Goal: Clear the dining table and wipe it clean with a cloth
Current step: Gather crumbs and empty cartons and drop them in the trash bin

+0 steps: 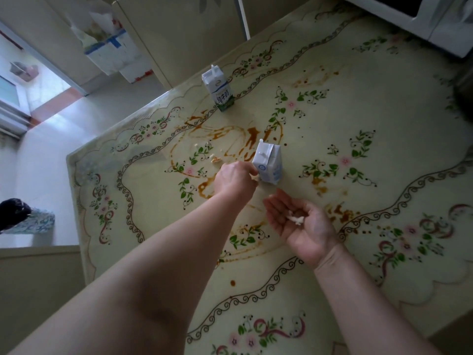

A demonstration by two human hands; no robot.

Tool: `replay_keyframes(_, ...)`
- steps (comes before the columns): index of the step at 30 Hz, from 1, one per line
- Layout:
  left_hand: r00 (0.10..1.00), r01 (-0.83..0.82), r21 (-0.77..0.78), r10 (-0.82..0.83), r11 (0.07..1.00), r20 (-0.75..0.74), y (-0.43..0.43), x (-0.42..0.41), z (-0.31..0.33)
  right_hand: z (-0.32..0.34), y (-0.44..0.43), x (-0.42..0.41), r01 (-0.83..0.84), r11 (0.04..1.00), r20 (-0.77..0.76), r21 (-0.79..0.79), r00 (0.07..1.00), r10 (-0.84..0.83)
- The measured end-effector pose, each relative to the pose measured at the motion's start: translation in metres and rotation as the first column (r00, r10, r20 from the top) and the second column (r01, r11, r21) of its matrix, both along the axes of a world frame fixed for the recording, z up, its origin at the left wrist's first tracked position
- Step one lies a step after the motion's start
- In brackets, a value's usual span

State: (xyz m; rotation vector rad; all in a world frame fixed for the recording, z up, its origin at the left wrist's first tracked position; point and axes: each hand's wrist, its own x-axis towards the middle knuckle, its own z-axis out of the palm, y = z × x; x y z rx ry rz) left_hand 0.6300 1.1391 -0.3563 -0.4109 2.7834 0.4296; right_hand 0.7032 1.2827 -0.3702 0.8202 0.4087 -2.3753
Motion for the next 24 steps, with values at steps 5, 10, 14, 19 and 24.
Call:
replay_keyframes(5,0.998,0.059,-0.099,-0.062,0.993,-0.030,0.000,0.003,-0.007,-0.009,-0.001,0.000,0.006,0.999,0.027,0.042,1.000,-0.007)
replay_keyframes(10,0.994,0.108,-0.106,-0.110,0.989,-0.021,-0.001,0.013,-0.009,-0.008,-0.003,0.000,-0.001,0.996,0.050,0.084,0.999,-0.003)
replay_keyframes(14,0.997,0.065,-0.019,-0.066,0.998,-0.041,-0.007,0.030,-0.001,-0.004,-0.008,0.001,-0.027,0.992,0.069,0.125,0.997,0.018)
replay_keyframes(19,0.991,0.124,0.088,-0.118,0.988,-0.067,-0.019,0.066,0.018,0.003,-0.028,0.005,-0.049,0.991,0.096,0.123,0.995,0.037)
replay_keyframes(24,0.976,0.190,0.121,-0.174,0.974,-0.129,-0.035,0.091,0.028,0.008,-0.052,0.009,-0.159,0.978,0.125,0.138,0.982,0.142)
